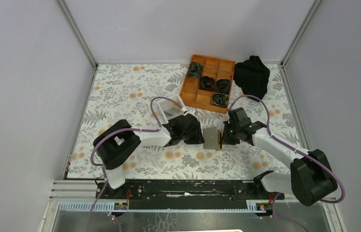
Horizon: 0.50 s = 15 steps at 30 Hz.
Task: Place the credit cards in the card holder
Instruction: Open the card holder at the center of the board.
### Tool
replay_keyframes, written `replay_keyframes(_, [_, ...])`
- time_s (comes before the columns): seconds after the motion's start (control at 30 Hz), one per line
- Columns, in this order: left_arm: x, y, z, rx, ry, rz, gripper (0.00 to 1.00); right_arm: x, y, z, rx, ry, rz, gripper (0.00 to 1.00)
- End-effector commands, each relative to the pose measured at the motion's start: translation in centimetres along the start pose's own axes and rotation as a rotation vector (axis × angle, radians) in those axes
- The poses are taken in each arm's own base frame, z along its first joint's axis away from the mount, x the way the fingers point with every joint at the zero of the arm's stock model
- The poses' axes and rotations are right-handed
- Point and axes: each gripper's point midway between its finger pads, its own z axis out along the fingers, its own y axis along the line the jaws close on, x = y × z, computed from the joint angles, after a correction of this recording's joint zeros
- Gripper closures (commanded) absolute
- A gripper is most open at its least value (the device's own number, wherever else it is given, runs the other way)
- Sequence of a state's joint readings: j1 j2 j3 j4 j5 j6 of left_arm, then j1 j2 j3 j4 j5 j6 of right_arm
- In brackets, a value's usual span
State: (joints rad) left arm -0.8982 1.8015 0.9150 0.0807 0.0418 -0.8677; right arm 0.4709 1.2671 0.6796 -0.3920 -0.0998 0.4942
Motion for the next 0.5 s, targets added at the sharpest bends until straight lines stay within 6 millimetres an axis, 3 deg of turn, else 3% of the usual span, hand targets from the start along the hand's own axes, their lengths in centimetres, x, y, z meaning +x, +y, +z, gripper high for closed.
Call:
replay_keyframes(0.0, [2.1,2.4,0.3,-0.083,0.071,0.037,0.59,0.8,0.6,0.4,-0.086,0.002,0.070,1.00])
replay_keyframes(0.47, [2.8,3.4,-0.3,-0.114,0.092,0.058,0.60,-1.1,1.2,-0.9,-0.154,-0.111,0.096,1.00])
